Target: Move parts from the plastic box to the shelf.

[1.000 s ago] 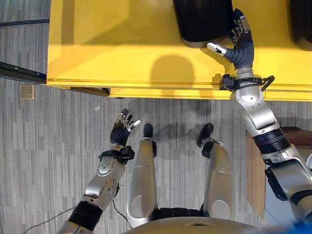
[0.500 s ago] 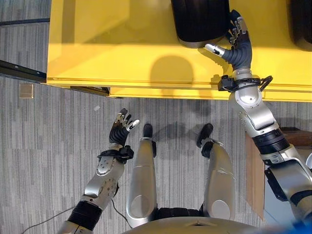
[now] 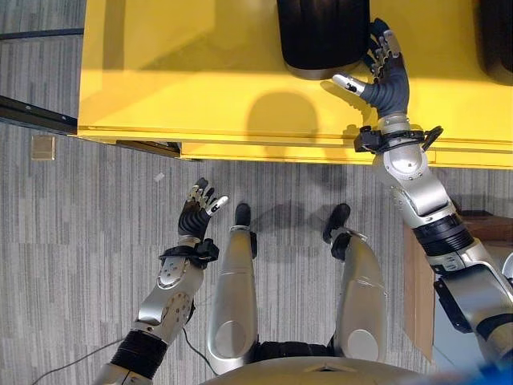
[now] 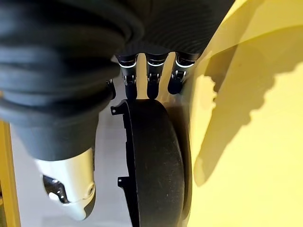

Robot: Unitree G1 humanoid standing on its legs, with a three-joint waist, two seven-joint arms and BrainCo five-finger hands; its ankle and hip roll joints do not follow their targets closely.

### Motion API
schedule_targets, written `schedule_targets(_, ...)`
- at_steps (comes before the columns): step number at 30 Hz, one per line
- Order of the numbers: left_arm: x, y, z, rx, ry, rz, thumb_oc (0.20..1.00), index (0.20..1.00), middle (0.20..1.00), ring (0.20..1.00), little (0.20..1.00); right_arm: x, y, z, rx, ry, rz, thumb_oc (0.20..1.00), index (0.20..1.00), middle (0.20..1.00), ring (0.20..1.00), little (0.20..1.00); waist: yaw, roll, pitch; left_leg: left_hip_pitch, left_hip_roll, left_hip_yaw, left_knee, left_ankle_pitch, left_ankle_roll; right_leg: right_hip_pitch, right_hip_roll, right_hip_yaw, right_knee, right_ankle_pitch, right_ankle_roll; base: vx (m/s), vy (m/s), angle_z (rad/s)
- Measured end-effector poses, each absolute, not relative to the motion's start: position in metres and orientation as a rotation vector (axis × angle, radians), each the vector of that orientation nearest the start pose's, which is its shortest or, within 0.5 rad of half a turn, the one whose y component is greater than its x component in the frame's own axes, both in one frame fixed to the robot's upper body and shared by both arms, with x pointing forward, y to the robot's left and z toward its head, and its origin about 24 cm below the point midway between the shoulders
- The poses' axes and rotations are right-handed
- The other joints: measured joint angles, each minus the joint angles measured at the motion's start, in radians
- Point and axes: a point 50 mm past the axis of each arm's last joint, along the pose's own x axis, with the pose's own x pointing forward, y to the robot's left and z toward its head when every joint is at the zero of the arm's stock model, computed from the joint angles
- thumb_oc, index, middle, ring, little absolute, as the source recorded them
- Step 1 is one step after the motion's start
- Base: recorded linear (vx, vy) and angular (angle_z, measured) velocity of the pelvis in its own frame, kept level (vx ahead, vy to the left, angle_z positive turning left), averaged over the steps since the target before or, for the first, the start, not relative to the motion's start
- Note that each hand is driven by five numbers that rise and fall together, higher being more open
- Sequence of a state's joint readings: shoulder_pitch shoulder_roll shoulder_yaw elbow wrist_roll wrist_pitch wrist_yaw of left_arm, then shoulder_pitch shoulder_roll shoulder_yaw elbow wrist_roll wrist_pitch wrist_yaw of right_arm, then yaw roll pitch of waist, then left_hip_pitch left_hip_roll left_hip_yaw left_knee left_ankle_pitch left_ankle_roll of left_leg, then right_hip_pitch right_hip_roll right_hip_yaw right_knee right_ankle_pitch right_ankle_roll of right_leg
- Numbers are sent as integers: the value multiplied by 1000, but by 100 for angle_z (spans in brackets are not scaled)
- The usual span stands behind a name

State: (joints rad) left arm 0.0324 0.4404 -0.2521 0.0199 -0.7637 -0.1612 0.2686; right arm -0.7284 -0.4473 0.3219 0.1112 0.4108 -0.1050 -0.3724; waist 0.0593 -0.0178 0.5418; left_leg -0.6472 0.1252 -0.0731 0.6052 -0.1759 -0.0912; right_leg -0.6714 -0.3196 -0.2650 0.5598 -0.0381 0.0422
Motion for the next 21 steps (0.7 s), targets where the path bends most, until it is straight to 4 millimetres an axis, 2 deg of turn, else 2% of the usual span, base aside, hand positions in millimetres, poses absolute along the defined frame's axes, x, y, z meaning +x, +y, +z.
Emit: schedule_targets(21, 241, 196, 35, -329, 75, 109, 1000, 1000, 1000, 1000, 1000, 334, -123, 225, -17, -586, 111, 1000, 1000, 1000, 1000, 1000, 7, -2, 1, -3, 0, -3, 4, 0, 0, 0, 0, -2, 2, -6, 8, 0, 0, 0)
